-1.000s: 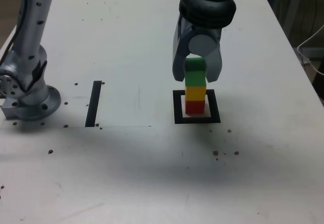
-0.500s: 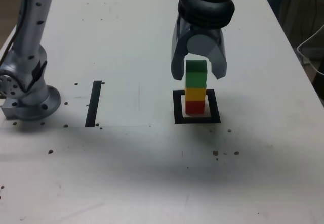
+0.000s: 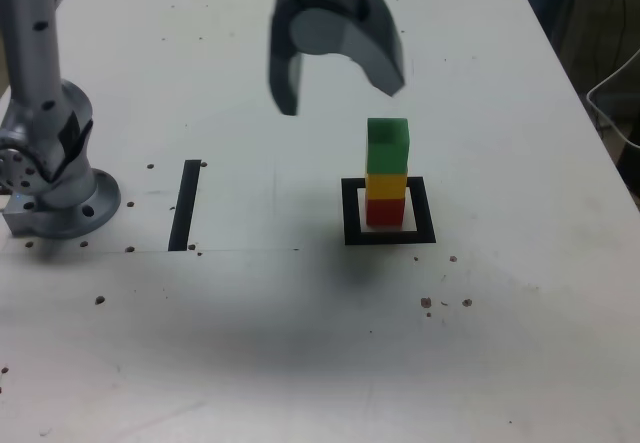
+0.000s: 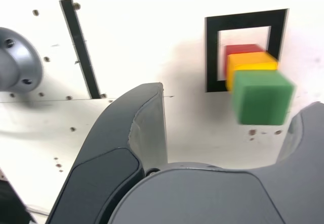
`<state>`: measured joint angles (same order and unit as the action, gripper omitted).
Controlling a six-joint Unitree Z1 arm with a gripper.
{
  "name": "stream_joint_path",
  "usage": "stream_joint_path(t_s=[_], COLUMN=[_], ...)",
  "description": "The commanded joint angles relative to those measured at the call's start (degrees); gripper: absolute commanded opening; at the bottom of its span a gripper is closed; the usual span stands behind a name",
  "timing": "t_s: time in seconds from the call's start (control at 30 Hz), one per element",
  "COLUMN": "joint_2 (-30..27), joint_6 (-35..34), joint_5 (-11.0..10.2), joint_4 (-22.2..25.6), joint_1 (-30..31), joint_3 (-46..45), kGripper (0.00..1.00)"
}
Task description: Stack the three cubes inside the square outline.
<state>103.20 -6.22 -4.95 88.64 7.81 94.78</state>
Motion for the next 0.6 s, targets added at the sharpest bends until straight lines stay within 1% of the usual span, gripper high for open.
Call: stream_joint_path(t_s=[0.0,0.1,0.17,0.37,0.57], joint_2=[-1.4,-3.4,-5.1,-10.4,-13.9], joint_6=[0.3,0.6,1.1,2.4,2.4], joint_5=[0.4,0.8,1.1,2.3,2.9], joint_4=[0.3,-0.7,-2.1,-8.5,-14.0], joint_1=[0.1,0.0,-0.4,-1.9,-2.0], joint_3=[-2.0,-6.4,-10.3,-23.1,-33.4], kGripper=[1.0,1.0,1.0,1.0,1.0])
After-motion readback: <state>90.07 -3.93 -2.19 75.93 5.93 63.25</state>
